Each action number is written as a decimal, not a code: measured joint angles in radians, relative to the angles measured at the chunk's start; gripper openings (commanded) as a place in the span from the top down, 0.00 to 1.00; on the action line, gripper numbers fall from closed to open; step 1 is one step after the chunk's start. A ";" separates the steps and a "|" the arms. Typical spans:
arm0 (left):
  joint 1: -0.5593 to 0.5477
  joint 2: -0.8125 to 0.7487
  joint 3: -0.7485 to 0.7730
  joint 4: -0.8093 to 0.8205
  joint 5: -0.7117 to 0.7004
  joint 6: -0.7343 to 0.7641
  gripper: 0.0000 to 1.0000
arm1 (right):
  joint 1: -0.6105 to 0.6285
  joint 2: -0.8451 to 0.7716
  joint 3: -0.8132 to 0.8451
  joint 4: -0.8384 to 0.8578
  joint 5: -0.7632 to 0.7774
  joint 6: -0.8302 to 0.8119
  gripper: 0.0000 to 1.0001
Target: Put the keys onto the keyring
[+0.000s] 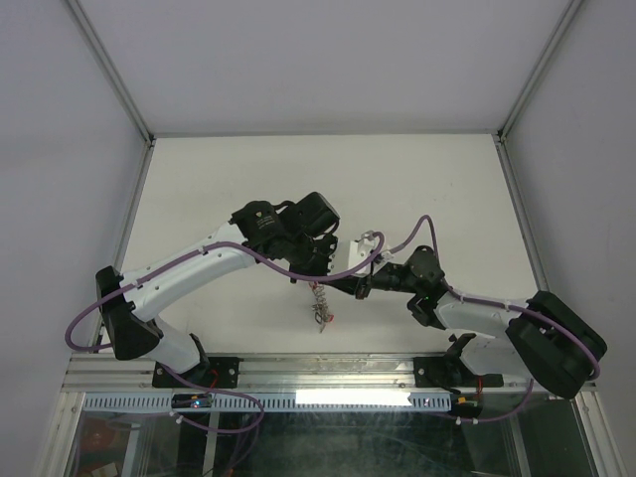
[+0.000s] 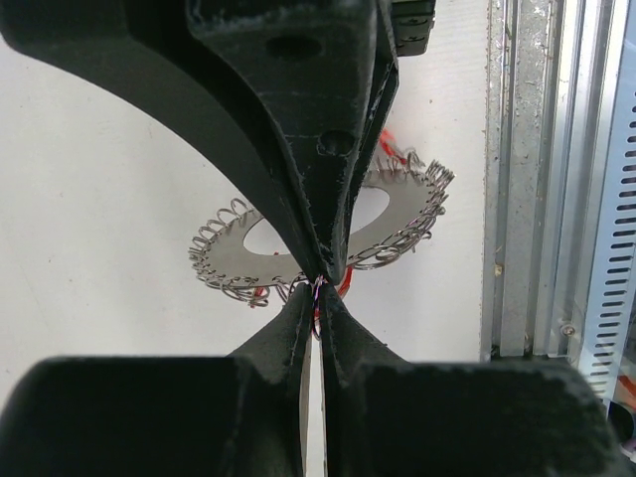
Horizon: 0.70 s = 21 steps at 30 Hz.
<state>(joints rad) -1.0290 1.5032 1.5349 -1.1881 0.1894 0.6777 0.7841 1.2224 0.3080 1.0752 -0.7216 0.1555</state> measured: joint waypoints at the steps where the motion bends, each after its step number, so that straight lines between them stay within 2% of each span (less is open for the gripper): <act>1: 0.000 0.000 0.000 0.000 0.000 0.000 1.00 | 0.000 0.000 0.000 0.000 0.000 0.000 1.00; 13: -0.005 -0.041 -0.070 0.086 0.002 -0.012 1.00 | 0.000 -0.068 -0.013 -0.089 0.029 -0.045 1.00; 16: -0.006 -0.078 -0.131 0.149 0.005 -0.026 0.90 | 0.003 -0.089 -0.029 -0.105 0.041 -0.057 1.00; 21: -0.006 -0.141 -0.246 0.267 0.015 -0.072 0.80 | 0.004 -0.118 -0.053 -0.145 0.052 -0.074 1.00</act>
<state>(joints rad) -1.0348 1.3624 1.2892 -0.9215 0.2047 0.6060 0.7879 1.1042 0.2550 0.9302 -0.6693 0.0814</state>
